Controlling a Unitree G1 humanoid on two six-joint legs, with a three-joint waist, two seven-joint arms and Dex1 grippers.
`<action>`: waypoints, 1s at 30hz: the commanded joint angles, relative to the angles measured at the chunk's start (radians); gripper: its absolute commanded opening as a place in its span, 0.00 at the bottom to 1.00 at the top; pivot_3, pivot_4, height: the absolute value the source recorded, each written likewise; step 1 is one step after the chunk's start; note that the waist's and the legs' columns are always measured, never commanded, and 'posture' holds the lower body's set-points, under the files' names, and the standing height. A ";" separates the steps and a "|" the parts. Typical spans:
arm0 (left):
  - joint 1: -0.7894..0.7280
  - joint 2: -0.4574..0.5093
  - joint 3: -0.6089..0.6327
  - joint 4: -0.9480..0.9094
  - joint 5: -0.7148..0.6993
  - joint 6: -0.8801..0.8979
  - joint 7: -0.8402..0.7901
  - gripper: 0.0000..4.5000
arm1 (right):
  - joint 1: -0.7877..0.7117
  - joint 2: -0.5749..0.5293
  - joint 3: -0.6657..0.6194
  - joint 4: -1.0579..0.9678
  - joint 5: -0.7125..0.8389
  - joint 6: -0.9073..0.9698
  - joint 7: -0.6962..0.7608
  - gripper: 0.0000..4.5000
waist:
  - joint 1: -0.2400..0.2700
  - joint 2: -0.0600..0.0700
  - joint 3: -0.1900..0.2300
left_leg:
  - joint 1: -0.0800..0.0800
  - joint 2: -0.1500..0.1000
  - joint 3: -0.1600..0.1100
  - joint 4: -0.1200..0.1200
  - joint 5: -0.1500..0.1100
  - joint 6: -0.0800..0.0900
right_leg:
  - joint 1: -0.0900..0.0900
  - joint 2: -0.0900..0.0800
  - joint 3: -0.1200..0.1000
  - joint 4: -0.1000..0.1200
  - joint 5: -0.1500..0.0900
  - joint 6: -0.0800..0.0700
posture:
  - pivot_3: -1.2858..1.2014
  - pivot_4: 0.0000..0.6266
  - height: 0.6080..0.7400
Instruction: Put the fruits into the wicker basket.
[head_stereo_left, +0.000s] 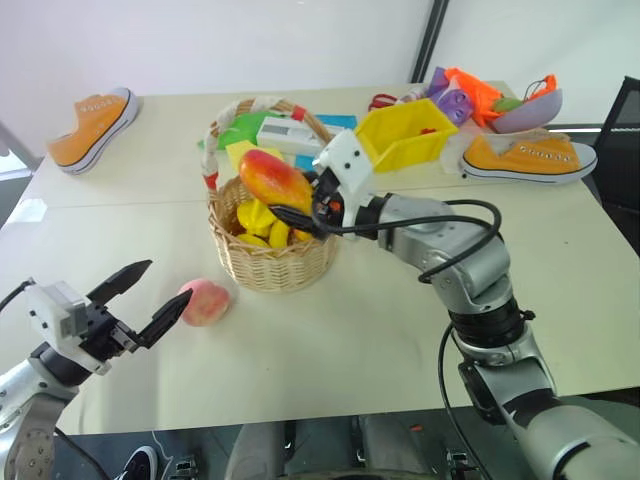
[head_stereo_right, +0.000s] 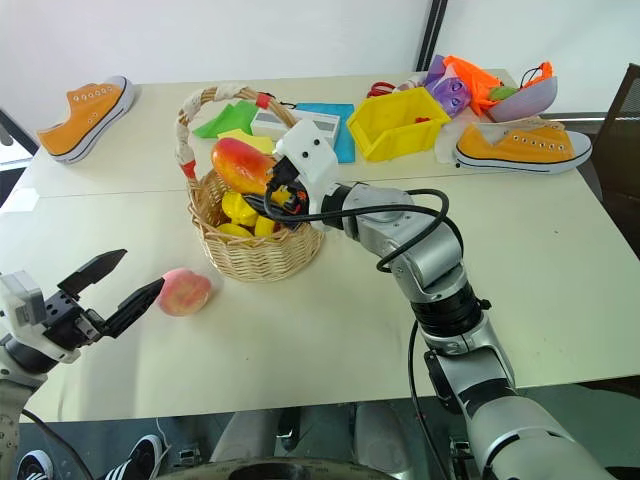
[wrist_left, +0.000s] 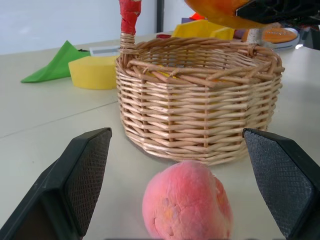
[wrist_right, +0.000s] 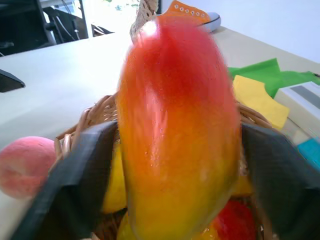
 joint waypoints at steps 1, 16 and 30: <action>0.005 0.000 0.002 -0.032 -0.007 -0.005 0.006 1.00 | 0.000 0.002 -0.019 -0.062 0.017 -0.011 0.027 0.99 | -0.007 0.000 0.000 | 0.000 0.000 0.000 0.000 0.000 0.000 | 0.000 0.000 0.000 0.000 0.000 0.000 | 0.52 0.24 1.00; 0.018 0.001 -0.060 -0.081 0.034 0.081 0.115 1.00 | 0.254 -0.477 -0.270 -0.204 0.207 -0.246 0.641 0.99 | -0.006 0.000 0.000 | 0.000 0.000 0.000 0.000 0.000 0.000 | 0.004 0.000 0.000 -0.001 0.000 0.000 | 0.52 0.24 1.00; 0.028 -0.014 -0.128 -0.106 0.098 0.221 0.264 1.00 | 0.385 -0.618 -0.246 -0.155 0.121 -0.435 0.776 0.99 | 0.004 -0.001 0.000 | 0.001 0.000 0.000 0.002 0.000 0.001 | 0.006 0.000 0.000 -0.001 0.000 0.000 | 0.52 0.24 1.00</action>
